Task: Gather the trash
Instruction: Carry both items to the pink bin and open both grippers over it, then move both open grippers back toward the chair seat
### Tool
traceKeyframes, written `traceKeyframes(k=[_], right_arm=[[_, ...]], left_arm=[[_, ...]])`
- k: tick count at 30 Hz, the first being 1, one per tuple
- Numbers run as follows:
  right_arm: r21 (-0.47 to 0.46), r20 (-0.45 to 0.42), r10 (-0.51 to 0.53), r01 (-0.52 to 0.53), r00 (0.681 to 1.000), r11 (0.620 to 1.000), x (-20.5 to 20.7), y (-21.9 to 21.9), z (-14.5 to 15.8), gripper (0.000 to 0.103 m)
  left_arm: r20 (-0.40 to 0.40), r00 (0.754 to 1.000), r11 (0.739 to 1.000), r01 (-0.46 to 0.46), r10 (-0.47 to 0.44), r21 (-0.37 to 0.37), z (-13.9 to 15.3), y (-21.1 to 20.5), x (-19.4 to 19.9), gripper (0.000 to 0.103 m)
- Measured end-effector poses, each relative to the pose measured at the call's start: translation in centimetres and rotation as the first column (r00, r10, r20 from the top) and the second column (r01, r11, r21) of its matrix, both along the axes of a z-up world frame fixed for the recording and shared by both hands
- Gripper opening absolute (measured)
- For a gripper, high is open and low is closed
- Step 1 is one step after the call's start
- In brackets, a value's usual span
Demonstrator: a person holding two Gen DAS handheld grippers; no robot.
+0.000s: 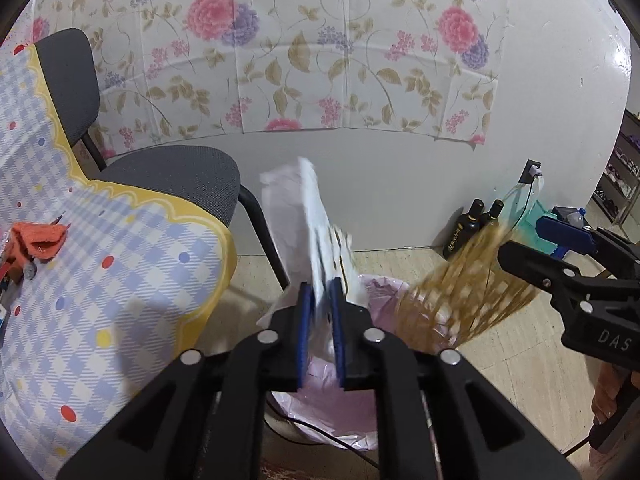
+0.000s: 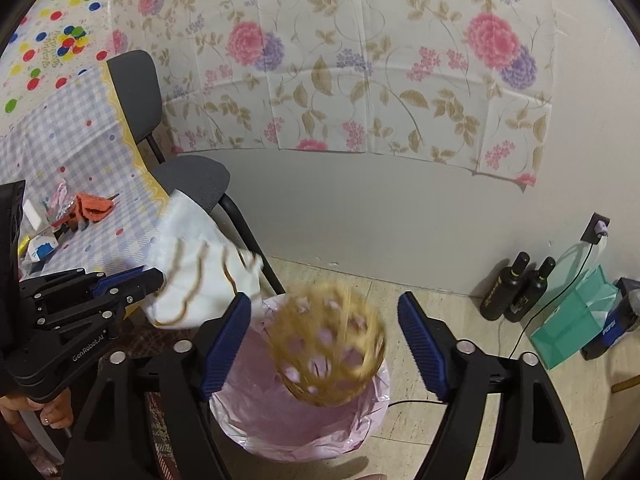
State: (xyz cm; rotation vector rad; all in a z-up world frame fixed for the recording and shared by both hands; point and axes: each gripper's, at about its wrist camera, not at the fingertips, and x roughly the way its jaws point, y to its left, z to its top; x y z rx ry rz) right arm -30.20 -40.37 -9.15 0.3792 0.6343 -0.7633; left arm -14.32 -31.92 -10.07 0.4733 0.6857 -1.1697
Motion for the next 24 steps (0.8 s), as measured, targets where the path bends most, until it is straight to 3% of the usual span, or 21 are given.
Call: traceKeyframes(k=[2,11,16,20,24], right_arm=[[0.010,0.002,0.000,0.000,1.000,1.000,0.1,-0.2,-0.1,0.079],[-0.031,0.042,0.057,-0.055,0.997,0.998,1.3,1.3,3.5,0.079],[-0.096,0.095,0.124,-0.115,0.988,0.989,2.1,4.3,8.7,0.079],[-0.159,0.209,0.191,-0.160,0.959,0.974,2.9,6.7,13.4,0.079],[-0.137,0.234,0.211,-0.183,0.949,0.974,5.3,8.3,15.4,0.079]], left_arm=[[0.000,1.000,1.000,-0.012,0.012,0.002,-0.1,0.0,0.5,0.032],[0.065,0.984,0.985,-0.162,0.166,-0.057,3.1,4.3,4.7,0.065],[0.121,0.959,0.964,-0.243,0.255,-0.106,6.1,9.4,7.1,0.072],[0.163,0.940,0.950,-0.278,0.300,-0.145,8.1,13.6,8.9,0.074],[0.170,0.928,0.940,-0.310,0.332,-0.140,8.5,16.8,10.8,0.075]])
